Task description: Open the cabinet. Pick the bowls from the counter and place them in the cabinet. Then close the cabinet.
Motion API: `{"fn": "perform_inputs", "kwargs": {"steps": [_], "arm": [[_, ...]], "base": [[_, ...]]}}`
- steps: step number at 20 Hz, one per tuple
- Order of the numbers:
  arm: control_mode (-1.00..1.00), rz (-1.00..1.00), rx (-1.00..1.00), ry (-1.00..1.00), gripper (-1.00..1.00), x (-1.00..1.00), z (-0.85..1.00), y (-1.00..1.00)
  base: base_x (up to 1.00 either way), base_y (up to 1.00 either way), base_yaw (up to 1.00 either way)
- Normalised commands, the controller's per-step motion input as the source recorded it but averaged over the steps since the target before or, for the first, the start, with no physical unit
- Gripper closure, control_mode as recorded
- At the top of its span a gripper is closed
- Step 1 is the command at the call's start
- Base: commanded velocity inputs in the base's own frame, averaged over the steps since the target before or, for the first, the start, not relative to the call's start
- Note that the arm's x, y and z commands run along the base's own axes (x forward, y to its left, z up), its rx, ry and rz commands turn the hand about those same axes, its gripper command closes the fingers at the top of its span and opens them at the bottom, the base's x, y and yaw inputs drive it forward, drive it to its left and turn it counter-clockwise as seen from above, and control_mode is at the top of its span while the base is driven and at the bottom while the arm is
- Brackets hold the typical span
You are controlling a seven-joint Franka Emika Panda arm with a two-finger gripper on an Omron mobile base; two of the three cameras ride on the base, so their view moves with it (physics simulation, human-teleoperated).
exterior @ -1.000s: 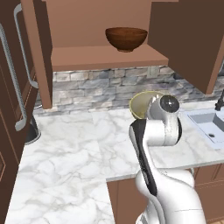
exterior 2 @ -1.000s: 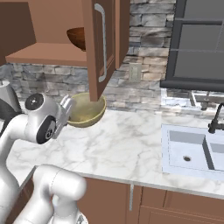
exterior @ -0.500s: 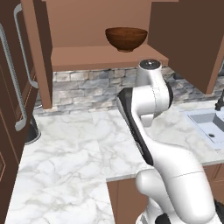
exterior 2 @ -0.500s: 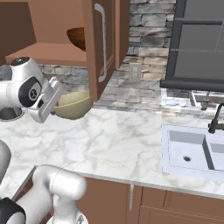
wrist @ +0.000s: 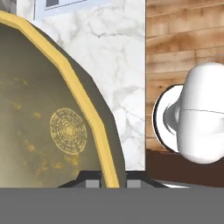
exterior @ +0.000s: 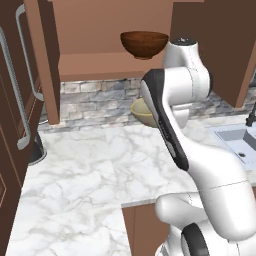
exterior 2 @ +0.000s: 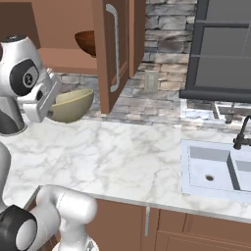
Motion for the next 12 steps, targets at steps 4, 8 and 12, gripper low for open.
{"fn": "perform_inputs", "kwargs": {"steps": [4,8,12], "arm": [[-1.0,0.16,0.0,0.0,1.0,-0.29,0.19,0.04],[-1.0,0.19,0.0,-0.11,1.0,-0.45,0.12,0.04],[-1.0,0.12,0.0,-0.2,1.0,-0.31,0.26,0.0]], "base": [[0.0,0.0,0.0],[0.0,0.0,0.0],[0.0,0.0,0.0]]}}
